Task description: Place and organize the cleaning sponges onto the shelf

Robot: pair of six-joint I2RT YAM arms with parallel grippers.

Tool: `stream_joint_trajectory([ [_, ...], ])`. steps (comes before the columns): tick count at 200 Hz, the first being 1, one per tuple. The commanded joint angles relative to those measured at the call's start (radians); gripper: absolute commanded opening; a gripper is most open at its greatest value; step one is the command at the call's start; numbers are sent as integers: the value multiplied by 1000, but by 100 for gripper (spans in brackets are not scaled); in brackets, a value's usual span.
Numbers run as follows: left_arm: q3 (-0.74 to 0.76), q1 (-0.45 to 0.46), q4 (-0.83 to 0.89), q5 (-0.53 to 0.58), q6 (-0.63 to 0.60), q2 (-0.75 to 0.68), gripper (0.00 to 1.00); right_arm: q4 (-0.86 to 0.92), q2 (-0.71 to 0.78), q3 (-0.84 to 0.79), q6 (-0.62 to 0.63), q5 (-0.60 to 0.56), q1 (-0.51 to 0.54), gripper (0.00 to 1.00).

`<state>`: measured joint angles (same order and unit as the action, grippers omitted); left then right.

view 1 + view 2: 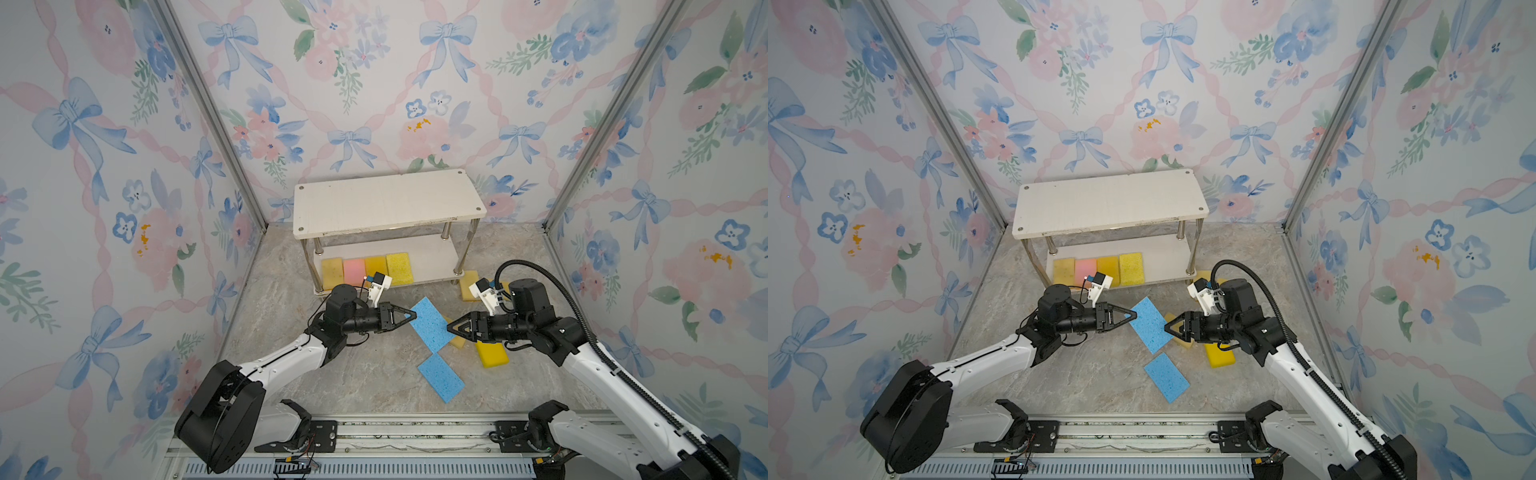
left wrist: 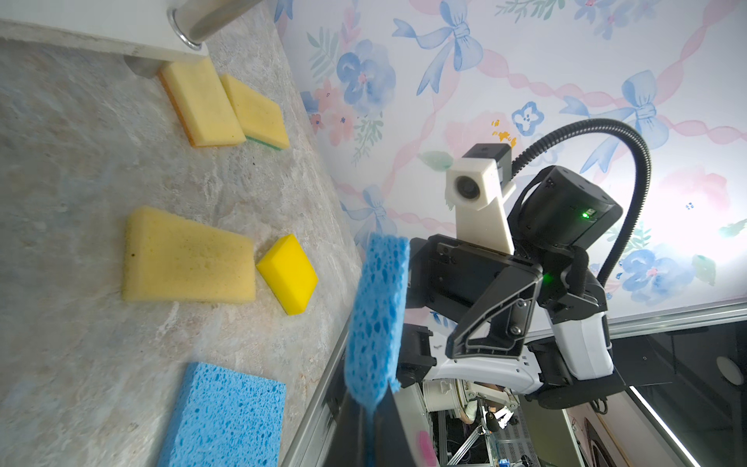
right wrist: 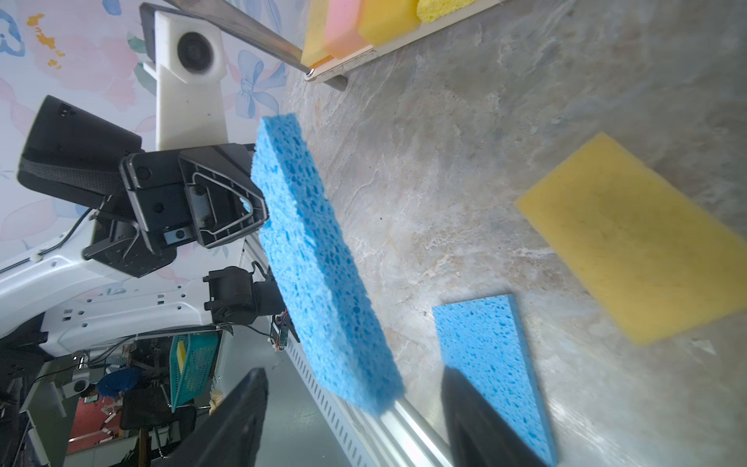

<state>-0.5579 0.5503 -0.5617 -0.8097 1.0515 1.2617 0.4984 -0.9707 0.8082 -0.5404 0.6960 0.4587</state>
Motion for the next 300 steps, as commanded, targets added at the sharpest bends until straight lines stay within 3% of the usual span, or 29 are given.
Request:
stream_joint_trajectory([
  [1,19,-6,10,-21,-21,-21,0,-46,-4,31,-29,-6,29,62],
  [57,15,-22,13,-25,-19,-30,0,-36,0,26,-31,-7,49,51],
  [228,18,-35,14,-34,-6,-55,0,-21,-52,6,-35,-75,72,49],
  [300,15,-35,13,-39,-2,-56,0,-35,-22,11,-48,-76,74,35],
])
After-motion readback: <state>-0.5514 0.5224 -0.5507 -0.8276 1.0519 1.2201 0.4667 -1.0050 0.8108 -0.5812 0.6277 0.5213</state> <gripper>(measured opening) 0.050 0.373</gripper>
